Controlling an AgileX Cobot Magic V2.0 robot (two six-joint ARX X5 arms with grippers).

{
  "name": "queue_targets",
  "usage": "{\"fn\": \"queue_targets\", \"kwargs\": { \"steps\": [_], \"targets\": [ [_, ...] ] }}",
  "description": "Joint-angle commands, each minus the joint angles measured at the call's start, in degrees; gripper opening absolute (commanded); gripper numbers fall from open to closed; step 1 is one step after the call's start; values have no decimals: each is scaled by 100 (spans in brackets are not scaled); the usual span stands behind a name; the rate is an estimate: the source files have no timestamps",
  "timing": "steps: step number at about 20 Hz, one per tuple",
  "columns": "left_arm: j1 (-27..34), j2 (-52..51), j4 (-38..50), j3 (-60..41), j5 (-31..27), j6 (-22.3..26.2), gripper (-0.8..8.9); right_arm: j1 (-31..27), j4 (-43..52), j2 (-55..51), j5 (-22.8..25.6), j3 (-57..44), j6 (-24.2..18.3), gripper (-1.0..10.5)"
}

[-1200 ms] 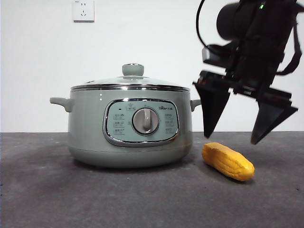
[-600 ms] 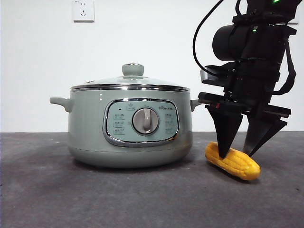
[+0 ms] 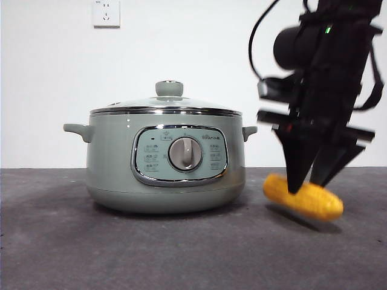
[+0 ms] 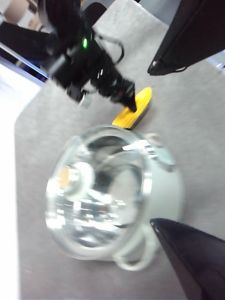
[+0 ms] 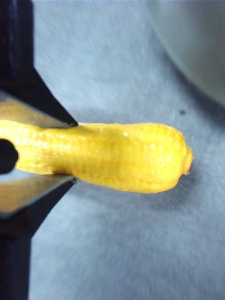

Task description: Pick up the corn,open the lid,put the corn in the pot,close the lid

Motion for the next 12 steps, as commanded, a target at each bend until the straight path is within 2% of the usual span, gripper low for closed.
{"fn": "queue_targets", "kwargs": {
  "steps": [1, 5, 9, 12],
  "targets": [
    [-133, 208, 527, 17, 20, 39, 565, -7, -184, -754, 28, -4, -138, -12],
    [-577, 929, 1829, 20, -195, 42, 562, -4, -540, -2234, 26, -2, -173, -12],
    [-1185, 1904, 2815, 109, -984, 232, 562, -4, -717, -3545, 24, -2, -153, -12],
    [-1617, 2686, 3051, 435, -1858, 612, 562, -4, -852, -4225, 26, -2, -35, -12]
  ]
}}
